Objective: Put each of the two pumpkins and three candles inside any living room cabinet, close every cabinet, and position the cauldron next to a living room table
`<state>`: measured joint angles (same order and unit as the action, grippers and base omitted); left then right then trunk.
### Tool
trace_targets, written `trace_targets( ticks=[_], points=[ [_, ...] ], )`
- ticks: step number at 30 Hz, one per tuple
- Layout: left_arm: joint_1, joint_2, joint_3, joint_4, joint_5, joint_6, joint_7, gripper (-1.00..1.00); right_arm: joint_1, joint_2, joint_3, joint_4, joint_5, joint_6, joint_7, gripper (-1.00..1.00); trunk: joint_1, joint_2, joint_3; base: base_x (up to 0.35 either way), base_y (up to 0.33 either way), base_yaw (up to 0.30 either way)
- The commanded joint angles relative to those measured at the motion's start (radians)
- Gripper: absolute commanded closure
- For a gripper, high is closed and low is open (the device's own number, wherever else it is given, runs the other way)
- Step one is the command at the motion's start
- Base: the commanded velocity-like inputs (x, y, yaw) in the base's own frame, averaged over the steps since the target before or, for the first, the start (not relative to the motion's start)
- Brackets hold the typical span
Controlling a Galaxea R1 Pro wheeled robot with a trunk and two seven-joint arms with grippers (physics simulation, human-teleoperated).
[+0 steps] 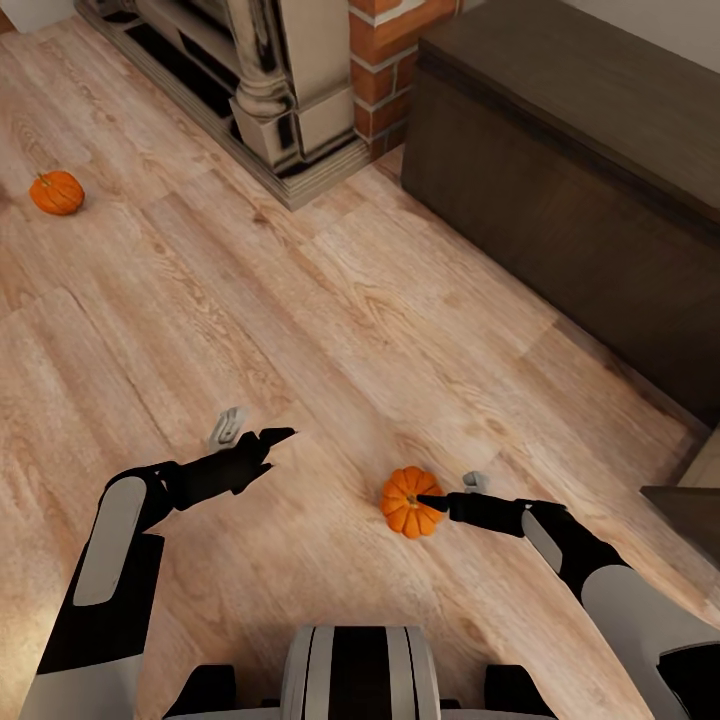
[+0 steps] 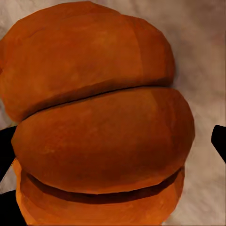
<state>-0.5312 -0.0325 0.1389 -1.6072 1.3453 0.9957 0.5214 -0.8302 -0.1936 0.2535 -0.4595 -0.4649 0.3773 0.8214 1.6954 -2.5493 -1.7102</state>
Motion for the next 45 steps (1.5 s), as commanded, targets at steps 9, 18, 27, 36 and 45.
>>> trace_targets(
  ticks=[9,18,27,36,45],
  points=[
    [-0.001,-0.002,0.001,0.000,0.011,0.006,0.010,-1.00,0.000,-0.001,0.006,0.001,0.008,-0.002,-0.002,-1.00,0.000,0.000,-0.001,0.000,0.000,0.064],
    [-0.001,-0.003,0.001,0.000,0.011,0.007,0.009,-1.00,0.001,0.012,0.009,-0.001,0.006,-0.001,0.002,1.00,0.000,0.000,-0.001,0.000,0.000,0.003],
    [0.013,0.006,0.006,0.000,0.009,0.005,0.010,-1.00,0.008,0.026,0.010,-0.100,0.007,0.001,0.011,1.00,0.000,0.000,-0.001,0.000,0.000,0.000],
    [0.016,0.018,0.012,0.000,0.009,0.003,0.003,-1.00,0.018,0.022,0.009,-0.165,0.008,0.005,0.017,1.00,-0.002,0.001,0.015,0.000,0.000,0.000],
    [0.044,0.026,0.072,0.000,0.009,0.001,0.003,-1.00,0.061,0.011,0.003,-0.363,0.007,0.078,0.017,1.00,-0.006,0.003,0.050,0.000,0.000,0.000]
  ],
)
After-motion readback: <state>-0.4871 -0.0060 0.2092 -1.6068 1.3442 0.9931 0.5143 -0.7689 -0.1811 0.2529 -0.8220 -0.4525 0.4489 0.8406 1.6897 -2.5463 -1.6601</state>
